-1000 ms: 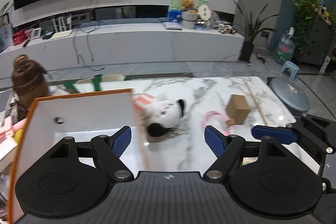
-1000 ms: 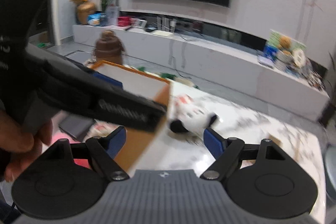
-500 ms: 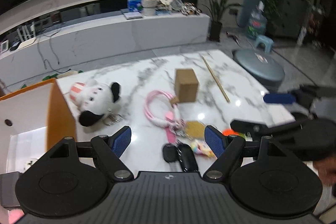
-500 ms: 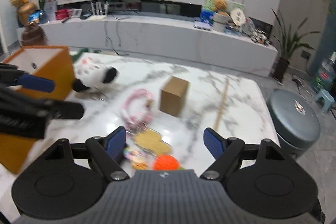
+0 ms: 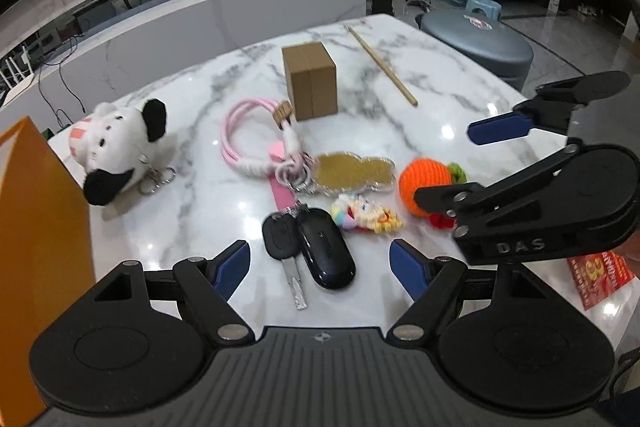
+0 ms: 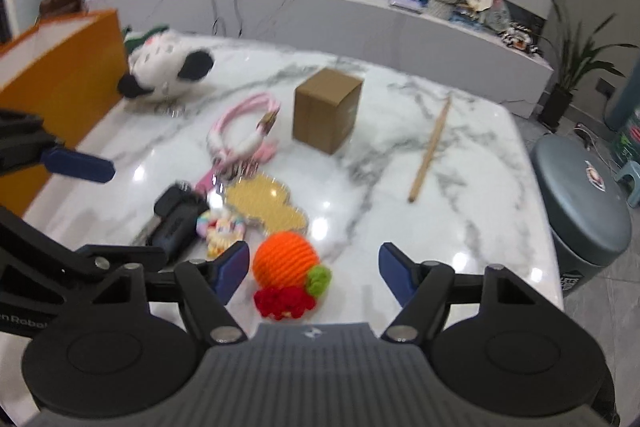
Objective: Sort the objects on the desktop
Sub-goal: 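Grasp the black car key with the left tool while the right tool grasps the orange crocheted fruit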
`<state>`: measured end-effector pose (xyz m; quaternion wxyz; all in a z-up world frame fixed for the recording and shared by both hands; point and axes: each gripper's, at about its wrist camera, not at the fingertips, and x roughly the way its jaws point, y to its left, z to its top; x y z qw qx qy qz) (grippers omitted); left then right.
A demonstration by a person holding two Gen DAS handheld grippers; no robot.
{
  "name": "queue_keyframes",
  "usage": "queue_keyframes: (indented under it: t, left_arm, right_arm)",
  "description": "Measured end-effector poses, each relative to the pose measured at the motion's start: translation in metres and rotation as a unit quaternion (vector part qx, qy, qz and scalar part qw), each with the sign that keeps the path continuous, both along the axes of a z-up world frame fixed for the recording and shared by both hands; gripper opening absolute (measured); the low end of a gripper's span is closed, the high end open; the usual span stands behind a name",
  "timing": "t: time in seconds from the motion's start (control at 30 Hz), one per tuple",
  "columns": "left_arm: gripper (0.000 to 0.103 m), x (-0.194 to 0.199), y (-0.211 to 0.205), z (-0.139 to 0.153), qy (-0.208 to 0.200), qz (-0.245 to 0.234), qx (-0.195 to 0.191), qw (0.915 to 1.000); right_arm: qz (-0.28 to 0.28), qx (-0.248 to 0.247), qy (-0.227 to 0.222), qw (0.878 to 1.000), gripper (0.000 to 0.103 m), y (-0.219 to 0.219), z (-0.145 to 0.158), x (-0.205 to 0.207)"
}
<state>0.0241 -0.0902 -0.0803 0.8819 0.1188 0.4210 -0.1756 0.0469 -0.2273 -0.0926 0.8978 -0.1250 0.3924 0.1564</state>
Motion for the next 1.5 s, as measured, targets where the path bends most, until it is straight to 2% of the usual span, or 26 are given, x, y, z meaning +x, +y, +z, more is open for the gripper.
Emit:
queue_keyframes:
  t: [0.27, 0.37, 0.6, 0.83, 1.07, 1.13, 1.2, 1.3, 1.5]
  left_arm:
    - [0.091, 0.003, 0.000, -0.015, 0.011, -0.001, 0.014, 0.9998]
    - [0.091, 0.007, 0.004, -0.018, 0.014, 0.007, 0.011, 0.9998]
    - [0.091, 0.019, 0.009, -0.023, 0.030, 0.028, -0.014, 0.9991]
    - [0.091, 0.028, 0.004, -0.031, 0.032, 0.033, -0.008, 0.9989]
    - [0.092, 0.036, 0.006, -0.033, 0.025, 0.036, -0.020, 0.9988]
    - [0.089, 0.036, 0.005, -0.033, 0.024, 0.035, -0.022, 0.9989]
    - [0.073, 0.035, 0.004, -0.032, 0.019, 0.036, -0.023, 0.9989]
    - [0.054, 0.034, 0.002, -0.029, 0.022, 0.028, -0.021, 0.9992]
    - [0.041, 0.033, 0.003, -0.025, 0.027, 0.018, -0.019, 0.9993]
  right_arm:
    - [0.008, -0.005, 0.038, 0.999, 0.054, 0.002, -0.023, 0.010]
    - [0.005, 0.017, 0.053, 0.998, 0.046, -0.003, -0.023, 0.013]
    - [-0.016, 0.017, 0.058, 0.998, 0.044, -0.016, -0.023, 0.015]
    - [-0.015, 0.020, 0.057, 0.998, 0.045, -0.024, -0.023, 0.014]
    - [-0.015, 0.024, 0.055, 0.998, 0.045, -0.034, -0.024, 0.012]
    - [-0.016, 0.024, 0.055, 0.998, 0.045, -0.037, -0.023, 0.013]
    - [-0.017, 0.025, 0.055, 0.998, 0.045, -0.040, -0.023, 0.013]
    - [-0.018, 0.025, 0.056, 0.998, 0.045, -0.042, -0.023, 0.013]
    - [-0.020, 0.024, 0.057, 0.998, 0.045, -0.043, -0.023, 0.013]
